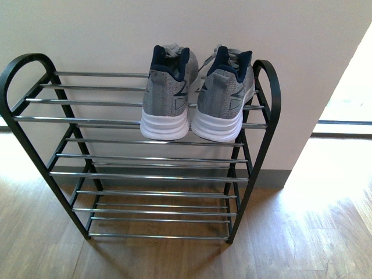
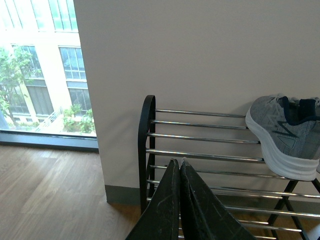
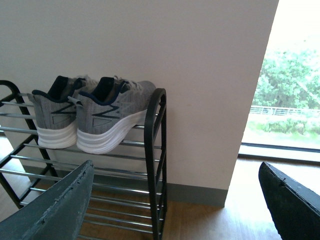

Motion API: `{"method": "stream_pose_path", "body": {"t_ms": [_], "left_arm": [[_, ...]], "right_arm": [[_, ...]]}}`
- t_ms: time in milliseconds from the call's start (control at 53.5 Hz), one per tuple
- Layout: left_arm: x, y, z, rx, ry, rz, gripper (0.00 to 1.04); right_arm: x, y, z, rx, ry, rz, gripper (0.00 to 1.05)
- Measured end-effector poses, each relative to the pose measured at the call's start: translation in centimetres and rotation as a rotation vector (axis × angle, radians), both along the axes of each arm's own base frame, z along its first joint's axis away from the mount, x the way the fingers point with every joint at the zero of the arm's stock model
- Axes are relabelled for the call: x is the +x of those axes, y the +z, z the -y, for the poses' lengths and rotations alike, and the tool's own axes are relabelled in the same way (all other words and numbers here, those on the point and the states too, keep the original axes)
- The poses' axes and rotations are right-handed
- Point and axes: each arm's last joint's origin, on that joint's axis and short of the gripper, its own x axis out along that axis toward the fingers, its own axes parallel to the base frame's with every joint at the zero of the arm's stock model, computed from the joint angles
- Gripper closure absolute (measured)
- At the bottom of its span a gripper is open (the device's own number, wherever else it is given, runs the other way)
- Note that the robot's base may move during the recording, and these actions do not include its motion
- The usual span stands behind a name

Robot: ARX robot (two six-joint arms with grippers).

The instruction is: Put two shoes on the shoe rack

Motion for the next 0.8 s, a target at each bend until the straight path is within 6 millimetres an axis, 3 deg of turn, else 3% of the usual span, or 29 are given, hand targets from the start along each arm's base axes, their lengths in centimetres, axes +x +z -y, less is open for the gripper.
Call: {"method": "stream_pose_path", "body": {"t_ms": [168,542,804], "left_arm": [[-1.1,-0.3,0.0,0.0,-0.001,-0.014,1.04],[-1.1,-0.4,0.0,0.0,0.001,-0.017,1.04],[-1.1,-0.4,0.0,0.0,0.002,-0.017,0.53]], "right_arm": [[0.0,0.0,0.0,0.0,0.0,0.0,0.09],[0.0,0.0,0.0,0.0,0.0,0.0,0.09],[0.0,0.0,0.0,0.0,0.002,0.0,0.09]]}}
